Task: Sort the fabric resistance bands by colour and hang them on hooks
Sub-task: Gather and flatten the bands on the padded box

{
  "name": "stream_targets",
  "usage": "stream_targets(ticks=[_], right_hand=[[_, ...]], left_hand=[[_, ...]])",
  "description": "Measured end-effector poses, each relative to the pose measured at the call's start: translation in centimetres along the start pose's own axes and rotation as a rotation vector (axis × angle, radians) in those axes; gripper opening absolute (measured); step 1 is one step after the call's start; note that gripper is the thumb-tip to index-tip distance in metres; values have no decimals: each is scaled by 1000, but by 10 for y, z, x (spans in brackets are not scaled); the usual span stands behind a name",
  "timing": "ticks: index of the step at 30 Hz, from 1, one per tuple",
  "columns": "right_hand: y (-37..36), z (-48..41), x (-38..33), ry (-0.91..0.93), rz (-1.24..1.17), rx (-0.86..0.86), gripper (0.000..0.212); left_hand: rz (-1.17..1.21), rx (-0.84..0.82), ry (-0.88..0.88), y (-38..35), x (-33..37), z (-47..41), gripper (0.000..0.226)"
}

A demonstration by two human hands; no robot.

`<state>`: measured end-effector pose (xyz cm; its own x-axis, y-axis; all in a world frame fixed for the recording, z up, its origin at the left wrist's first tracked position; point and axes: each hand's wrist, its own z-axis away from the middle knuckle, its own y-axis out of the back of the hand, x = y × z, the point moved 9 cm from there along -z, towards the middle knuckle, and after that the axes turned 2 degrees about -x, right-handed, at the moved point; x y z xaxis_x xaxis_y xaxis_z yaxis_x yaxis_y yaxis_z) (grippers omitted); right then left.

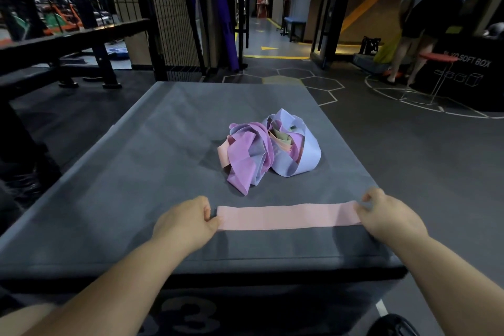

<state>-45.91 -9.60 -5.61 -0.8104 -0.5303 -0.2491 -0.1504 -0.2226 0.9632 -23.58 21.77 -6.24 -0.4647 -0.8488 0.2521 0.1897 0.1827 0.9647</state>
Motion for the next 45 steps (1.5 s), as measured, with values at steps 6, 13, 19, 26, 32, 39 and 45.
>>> stream_targets(ticks=[6, 13, 19, 26, 32, 39, 45], right_hand=[[4, 15, -37, 265, -87, 222, 30], [-49, 66, -138, 865, 49, 132, 36], [-84, 65, -145, 824, 237, 13, 54], [-72, 55, -122, 783, 230, 2, 109], [-64, 34, -72, 580, 237, -79, 125], [-55, 19, -41, 461, 235, -57, 137], [-57, 18, -40, 456, 229, -93, 138]], left_hand=[[114, 357, -484, 6, 41, 13, 30], [-170, 144, -661, -42, 71, 22, 52], [-157, -90, -550, -51, 70, 17, 117], [-175, -121, -524, -57, 68, 15, 126], [-187, -127, -519, -57, 69, 14, 126], [-177, -129, -522, -58, 69, 14, 123], [-198, -137, -514, -58, 68, 14, 122]])
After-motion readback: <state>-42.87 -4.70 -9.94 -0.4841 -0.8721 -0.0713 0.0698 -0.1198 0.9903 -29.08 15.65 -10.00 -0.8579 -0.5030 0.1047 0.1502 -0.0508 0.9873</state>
